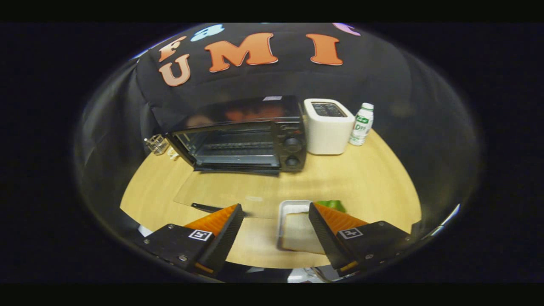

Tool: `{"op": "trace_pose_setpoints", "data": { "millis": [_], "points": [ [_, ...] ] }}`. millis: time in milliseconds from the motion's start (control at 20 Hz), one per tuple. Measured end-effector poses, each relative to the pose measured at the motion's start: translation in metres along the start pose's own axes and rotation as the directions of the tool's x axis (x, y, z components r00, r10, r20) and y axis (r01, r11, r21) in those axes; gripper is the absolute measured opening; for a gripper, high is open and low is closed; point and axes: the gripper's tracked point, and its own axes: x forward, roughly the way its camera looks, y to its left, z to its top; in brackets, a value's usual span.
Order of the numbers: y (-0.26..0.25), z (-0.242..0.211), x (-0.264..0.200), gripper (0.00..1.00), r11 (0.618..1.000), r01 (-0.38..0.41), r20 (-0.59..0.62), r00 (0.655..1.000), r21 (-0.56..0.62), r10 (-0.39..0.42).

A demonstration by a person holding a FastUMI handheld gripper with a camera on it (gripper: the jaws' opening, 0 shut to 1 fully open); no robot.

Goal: Open the toaster oven, put the food inside, and close the toaster oven door.

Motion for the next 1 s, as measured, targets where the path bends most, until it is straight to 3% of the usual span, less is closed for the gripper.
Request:
{"op": "trace_pose_setpoints", "data": {
  "millis": [200, 500, 700, 850, 950, 1000],
  "points": [
    [-0.050, -0.012, 0.001, 0.92, 0.997, 0.071, -0.037, 0.997, 0.010, -0.071],
    [-0.055, -0.063, 0.029, 0.89, 0.982, -0.009, -0.161, 0.986, 0.189, 0.040],
    [-0.045, -0.078, 0.039, 0.75, 0.950, -0.062, -0.197, 0.972, 0.306, 0.126],
    [-0.030, -0.074, 0.036, 0.51, 0.886, -0.148, -0.164, 0.957, 0.439, 0.241],
    [-0.030, -0.076, 0.037, 0.38, 0.857, -0.146, -0.163, 0.953, 0.494, 0.256],
    [-0.031, -0.076, 0.037, 0.37, 0.847, -0.150, -0.155, 0.953, 0.510, 0.261]
  ]
}}
